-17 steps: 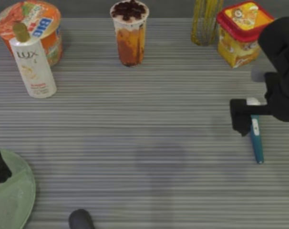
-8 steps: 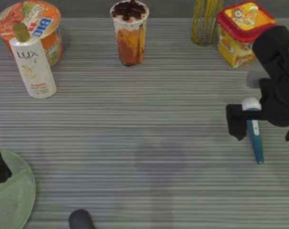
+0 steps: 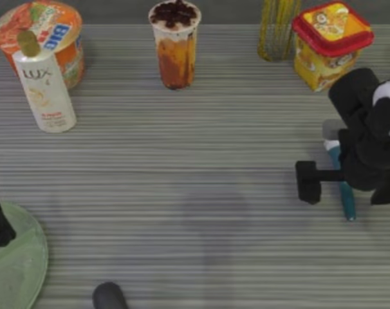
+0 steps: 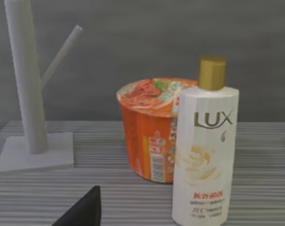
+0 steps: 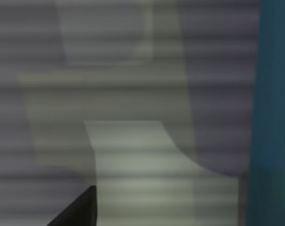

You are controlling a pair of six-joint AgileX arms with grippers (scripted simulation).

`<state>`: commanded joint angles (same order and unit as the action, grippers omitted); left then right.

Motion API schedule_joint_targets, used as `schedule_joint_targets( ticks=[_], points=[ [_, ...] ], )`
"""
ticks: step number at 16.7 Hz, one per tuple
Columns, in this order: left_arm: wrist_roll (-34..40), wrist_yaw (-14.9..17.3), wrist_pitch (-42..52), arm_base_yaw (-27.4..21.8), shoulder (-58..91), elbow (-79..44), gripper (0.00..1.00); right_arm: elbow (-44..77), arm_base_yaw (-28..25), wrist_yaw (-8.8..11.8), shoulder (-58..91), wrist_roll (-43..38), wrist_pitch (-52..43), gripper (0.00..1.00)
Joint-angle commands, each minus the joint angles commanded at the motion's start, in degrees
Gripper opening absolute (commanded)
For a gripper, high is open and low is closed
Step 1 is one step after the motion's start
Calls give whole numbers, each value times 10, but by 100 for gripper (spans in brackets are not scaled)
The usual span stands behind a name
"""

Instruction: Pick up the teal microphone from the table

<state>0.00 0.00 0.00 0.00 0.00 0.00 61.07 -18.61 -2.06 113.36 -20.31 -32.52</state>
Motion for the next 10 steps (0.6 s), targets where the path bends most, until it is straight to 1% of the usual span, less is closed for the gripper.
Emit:
schedule_joint_targets(
  ticks=[4,10],
  points=[
    [0,0,0,0,0,0,100,-1,0,0,1,0,2,100],
    [0,0,0,0,0,0,100,-1,0,0,1,0,2,55]
  ],
)
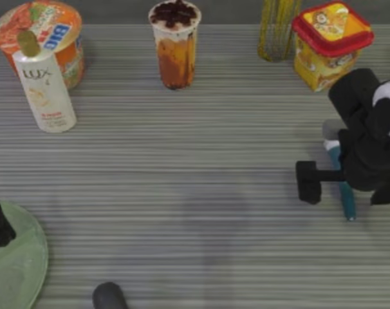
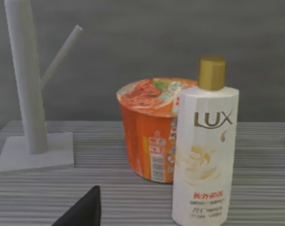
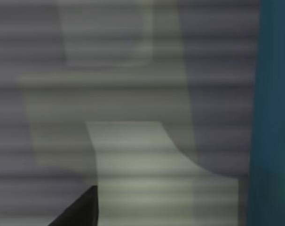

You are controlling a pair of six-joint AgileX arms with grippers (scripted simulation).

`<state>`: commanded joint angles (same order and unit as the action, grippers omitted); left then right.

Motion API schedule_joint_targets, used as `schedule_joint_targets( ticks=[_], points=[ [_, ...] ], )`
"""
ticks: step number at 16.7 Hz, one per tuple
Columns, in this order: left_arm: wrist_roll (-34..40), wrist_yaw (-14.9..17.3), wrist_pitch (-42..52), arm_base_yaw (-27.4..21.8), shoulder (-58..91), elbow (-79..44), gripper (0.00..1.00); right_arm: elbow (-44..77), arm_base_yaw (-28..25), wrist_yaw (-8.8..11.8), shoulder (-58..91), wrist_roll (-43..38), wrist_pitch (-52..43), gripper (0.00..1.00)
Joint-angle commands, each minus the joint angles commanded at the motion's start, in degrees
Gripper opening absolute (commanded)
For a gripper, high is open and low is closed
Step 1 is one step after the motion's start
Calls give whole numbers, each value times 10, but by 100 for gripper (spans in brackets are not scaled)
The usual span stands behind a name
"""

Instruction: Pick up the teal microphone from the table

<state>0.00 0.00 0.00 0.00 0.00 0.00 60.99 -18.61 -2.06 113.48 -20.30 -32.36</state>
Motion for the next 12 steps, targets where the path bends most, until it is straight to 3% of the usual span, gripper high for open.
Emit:
schedule_joint_targets(
  ticks=[7,12],
  points=[
    [0,0,0,0,0,0,100,0,0,0,0,0,0,2],
    [0,0,0,0,0,0,100,0,0,0,0,0,0,0]
  ],
)
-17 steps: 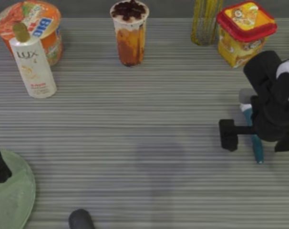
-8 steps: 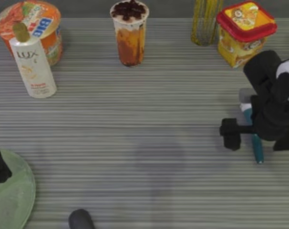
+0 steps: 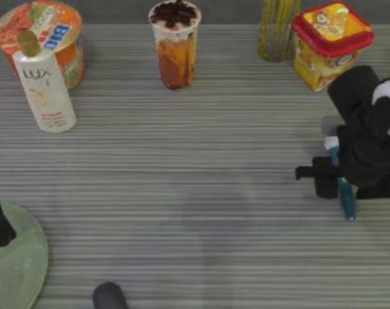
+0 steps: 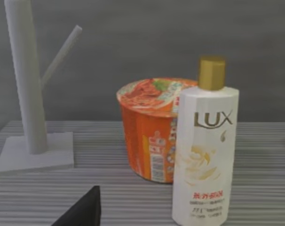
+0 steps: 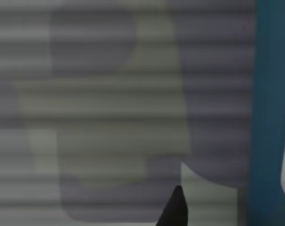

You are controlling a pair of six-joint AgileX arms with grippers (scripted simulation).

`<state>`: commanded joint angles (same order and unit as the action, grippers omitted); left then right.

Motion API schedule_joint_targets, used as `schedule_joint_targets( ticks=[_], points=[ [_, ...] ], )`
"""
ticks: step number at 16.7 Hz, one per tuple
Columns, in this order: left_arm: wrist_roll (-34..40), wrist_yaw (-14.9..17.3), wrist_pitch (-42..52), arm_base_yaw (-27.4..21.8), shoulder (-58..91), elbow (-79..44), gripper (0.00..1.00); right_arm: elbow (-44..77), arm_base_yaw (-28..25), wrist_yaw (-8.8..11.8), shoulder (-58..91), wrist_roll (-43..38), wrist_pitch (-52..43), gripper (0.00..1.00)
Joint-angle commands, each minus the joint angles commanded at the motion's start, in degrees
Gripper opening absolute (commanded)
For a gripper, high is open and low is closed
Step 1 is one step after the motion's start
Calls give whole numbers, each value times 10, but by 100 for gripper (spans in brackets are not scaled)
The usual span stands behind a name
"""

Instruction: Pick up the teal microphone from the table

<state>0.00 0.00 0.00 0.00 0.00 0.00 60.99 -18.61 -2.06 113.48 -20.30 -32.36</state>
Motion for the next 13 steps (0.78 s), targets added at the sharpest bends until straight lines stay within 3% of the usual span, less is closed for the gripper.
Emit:
schedule_joint_targets(
  ticks=[3,4,7,10,13],
  points=[
    [0,0,0,0,0,0,100,0,0,0,0,0,0,0],
    [0,0,0,0,0,0,100,16,-1,-11,-37,6,-19,0],
    [0,0,0,0,0,0,100,13,-2,-3,-41,11,0,0],
    [0,0,0,0,0,0,100,-1,-3,25,-55,28,70,0],
    [0,0,0,0,0,0,100,-29,-2,69,-80,54,188,0]
  ],
)
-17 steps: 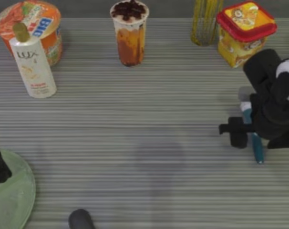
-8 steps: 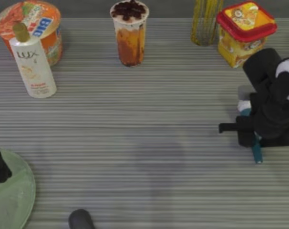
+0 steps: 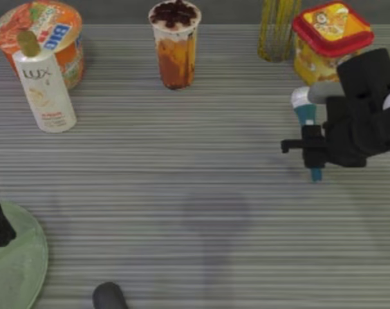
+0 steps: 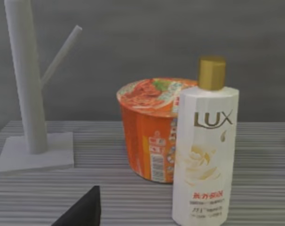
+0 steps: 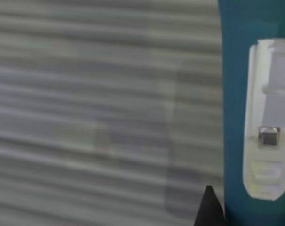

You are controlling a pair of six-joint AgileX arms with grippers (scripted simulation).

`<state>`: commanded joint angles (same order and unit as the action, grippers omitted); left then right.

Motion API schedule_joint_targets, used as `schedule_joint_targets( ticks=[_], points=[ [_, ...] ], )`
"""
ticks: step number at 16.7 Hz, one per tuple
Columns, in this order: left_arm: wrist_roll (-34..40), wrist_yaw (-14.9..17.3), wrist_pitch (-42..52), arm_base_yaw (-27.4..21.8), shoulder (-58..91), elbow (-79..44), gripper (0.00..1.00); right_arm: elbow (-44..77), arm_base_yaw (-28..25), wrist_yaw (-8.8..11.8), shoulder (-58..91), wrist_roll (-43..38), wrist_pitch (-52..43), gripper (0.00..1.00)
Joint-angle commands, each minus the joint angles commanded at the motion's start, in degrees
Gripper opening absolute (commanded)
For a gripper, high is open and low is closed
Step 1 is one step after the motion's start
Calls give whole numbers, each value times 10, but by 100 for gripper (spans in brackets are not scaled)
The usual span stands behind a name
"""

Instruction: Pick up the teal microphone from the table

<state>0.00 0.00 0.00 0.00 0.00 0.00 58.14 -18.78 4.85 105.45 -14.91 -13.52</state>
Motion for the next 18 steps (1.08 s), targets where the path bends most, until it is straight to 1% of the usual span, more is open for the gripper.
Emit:
schedule_joint_targets(
  ticks=[7,9,11,13,14,15,18],
  points=[
    [0,0,0,0,0,0,100,-98,5,128,-89,78,372,0],
    [0,0,0,0,0,0,100,-124,7,160,-119,99,463,0],
    [0,0,0,0,0,0,100,-145,8,187,-147,118,532,0],
    [0,0,0,0,0,0,100,-160,10,206,-170,132,576,0],
    [0,0,0,0,0,0,100,-164,10,212,-177,136,589,0],
    [0,0,0,0,0,0,100,-167,11,215,-182,138,596,0],
    [0,0,0,0,0,0,100,-167,11,215,-183,139,597,0]
  ],
)
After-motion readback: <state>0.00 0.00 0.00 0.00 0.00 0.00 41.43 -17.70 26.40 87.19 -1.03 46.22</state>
